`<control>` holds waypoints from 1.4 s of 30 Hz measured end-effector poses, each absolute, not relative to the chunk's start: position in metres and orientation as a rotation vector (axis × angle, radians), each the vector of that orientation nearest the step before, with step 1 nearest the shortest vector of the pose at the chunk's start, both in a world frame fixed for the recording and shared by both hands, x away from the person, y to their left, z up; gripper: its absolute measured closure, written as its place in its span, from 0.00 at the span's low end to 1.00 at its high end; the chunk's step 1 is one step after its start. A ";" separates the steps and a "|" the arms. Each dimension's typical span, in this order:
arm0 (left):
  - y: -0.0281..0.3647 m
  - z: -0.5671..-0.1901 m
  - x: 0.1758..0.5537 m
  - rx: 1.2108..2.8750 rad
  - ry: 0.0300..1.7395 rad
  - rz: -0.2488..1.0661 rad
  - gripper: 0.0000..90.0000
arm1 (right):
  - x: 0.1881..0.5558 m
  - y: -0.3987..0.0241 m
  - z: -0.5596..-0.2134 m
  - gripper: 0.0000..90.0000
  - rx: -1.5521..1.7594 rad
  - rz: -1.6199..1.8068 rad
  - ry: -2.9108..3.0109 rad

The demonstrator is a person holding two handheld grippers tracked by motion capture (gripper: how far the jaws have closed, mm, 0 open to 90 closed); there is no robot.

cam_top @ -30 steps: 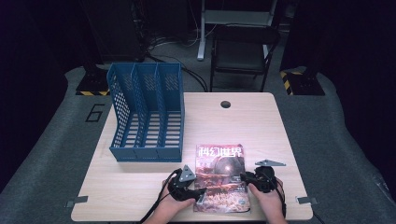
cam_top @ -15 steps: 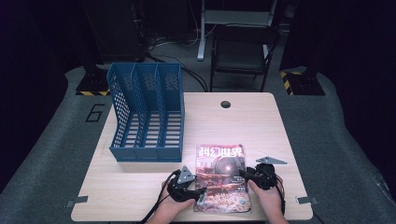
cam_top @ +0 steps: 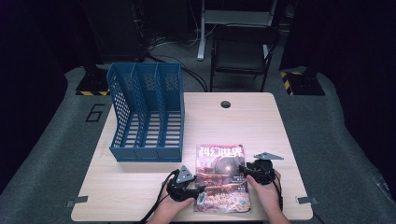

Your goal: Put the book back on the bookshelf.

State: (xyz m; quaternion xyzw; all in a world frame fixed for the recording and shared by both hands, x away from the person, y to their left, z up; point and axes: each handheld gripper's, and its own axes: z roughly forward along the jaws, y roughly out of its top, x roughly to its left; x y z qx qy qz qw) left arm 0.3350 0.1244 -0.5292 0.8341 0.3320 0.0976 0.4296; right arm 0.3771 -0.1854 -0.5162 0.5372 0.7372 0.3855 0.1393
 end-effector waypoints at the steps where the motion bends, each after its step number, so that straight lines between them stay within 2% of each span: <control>1: 0.124 -0.529 0.335 2.083 0.827 0.248 0.49 | 0.377 -0.185 -0.516 0.64 1.554 1.103 2.127; 13: 0.123 -0.529 0.333 2.075 0.848 0.259 0.49 | 0.379 -0.183 -0.520 0.57 1.545 1.107 2.115; 20: 0.122 -0.529 0.333 2.075 0.854 0.257 0.49 | 0.380 -0.182 -0.522 0.59 1.556 1.141 2.103; 25: 0.122 -0.529 0.333 2.075 0.857 0.258 0.49 | 0.379 -0.177 -0.522 0.56 1.566 1.146 2.105; 32: 0.121 -0.529 0.332 2.068 0.862 0.261 0.49 | 0.382 -0.188 -0.523 0.59 1.687 1.277 2.061; 42: 0.122 -0.529 0.332 2.071 0.863 0.262 0.49 | 0.379 -0.189 -0.509 0.61 1.662 1.350 2.041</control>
